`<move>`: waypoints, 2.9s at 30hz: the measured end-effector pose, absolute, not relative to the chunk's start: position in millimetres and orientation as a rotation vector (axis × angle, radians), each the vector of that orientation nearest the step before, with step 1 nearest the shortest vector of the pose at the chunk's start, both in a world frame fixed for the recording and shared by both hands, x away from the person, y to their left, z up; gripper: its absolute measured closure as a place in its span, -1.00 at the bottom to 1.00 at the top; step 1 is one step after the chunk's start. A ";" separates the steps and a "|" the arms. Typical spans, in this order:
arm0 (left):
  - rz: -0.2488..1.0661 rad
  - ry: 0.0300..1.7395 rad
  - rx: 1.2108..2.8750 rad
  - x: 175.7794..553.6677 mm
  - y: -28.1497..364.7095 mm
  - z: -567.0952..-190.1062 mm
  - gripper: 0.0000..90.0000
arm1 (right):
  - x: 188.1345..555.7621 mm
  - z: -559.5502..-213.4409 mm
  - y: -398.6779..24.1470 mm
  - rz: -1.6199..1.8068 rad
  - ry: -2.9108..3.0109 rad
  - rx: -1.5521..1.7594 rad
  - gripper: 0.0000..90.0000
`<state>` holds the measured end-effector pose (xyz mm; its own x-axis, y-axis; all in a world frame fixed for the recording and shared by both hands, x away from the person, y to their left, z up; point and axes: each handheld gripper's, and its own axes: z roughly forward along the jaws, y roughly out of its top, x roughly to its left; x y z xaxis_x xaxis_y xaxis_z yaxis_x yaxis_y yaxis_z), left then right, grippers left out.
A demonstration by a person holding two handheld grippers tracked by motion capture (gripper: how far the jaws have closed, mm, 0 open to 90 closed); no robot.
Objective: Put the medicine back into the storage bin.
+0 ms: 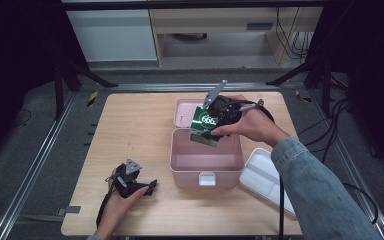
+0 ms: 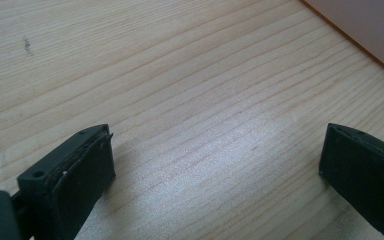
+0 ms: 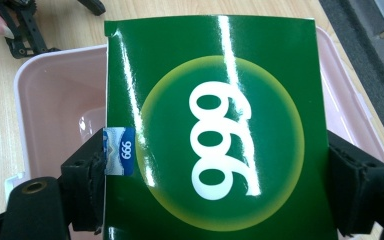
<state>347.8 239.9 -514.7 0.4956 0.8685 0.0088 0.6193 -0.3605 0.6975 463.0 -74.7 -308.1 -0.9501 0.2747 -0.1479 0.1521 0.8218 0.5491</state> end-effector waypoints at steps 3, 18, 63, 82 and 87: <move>0.506 1.219 2.103 347.6 239.5 -514.7 -0.99 | 462.9 -309.5 -72.2 0.816 2.788 0.320 -0.62; 0.506 1.216 2.103 347.6 238.9 -514.7 -0.99 | 461.6 -331.8 -51.0 0.784 2.848 0.271 -0.62; 0.504 1.214 2.102 347.5 238.7 -514.8 -0.99 | 459.5 -367.4 -13.8 0.744 2.971 0.101 -0.62; 0.503 1.213 2.103 347.6 238.7 -514.8 -0.99 | 456.5 -376.9 -7.5 0.711 2.984 0.064 -0.62; 0.504 1.212 2.104 347.6 238.8 -514.8 -0.99 | 456.0 -380.6 -6.5 0.700 2.987 0.061 -0.62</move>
<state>347.6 238.8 -514.8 0.4990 0.8666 0.0081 0.6170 -0.3619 0.6988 456.0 -6.5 -380.6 -0.9965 0.0551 -0.0624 0.0217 0.8952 0.4450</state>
